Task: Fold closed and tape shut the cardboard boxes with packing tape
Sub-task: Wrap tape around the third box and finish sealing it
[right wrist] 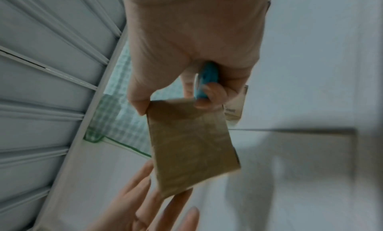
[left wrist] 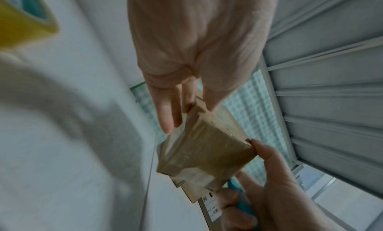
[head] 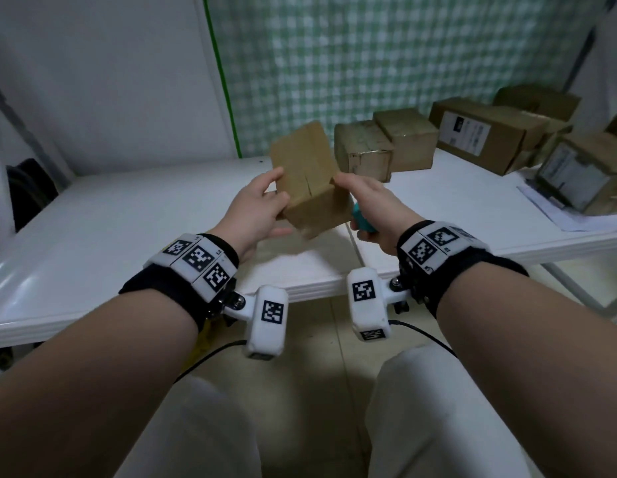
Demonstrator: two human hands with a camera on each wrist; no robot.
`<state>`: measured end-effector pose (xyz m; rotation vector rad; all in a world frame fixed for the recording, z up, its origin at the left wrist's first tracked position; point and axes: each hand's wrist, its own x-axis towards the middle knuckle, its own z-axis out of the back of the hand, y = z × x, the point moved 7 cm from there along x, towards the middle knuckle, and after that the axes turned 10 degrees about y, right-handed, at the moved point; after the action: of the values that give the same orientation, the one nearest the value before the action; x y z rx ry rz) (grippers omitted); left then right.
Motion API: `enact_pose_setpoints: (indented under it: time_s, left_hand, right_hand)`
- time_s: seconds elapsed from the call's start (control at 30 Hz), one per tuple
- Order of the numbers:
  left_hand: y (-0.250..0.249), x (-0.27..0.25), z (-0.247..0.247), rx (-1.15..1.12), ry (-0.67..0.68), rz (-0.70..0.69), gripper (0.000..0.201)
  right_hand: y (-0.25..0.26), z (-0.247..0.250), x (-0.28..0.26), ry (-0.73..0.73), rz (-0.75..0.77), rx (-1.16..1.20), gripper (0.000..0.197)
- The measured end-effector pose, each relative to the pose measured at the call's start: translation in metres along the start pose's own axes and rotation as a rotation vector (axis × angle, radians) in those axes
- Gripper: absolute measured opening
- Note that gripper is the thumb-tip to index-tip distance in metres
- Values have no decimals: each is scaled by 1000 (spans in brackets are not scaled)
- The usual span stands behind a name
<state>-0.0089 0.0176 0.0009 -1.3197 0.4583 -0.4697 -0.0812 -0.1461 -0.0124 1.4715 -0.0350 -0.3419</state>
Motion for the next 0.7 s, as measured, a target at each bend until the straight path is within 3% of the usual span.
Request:
enact_pose_setpoints:
  time_s: [0.17, 0.33, 0.5, 0.7]
  left_hand:
    - [-26, 32, -16, 121, 66, -25, 49]
    - [-36, 87, -14, 222, 68, -10, 44]
    - [-26, 142, -5, 301, 69, -14, 41]
    - [0, 176, 1, 303, 73, 31, 35]
  right_hand:
    - [40, 56, 18, -338, 246, -52, 64]
    - [84, 93, 58, -558, 384, -371, 66]
    - [102, 109, 114, -661, 375, -636, 51]
    - [97, 114, 163, -695, 293, -682, 50]
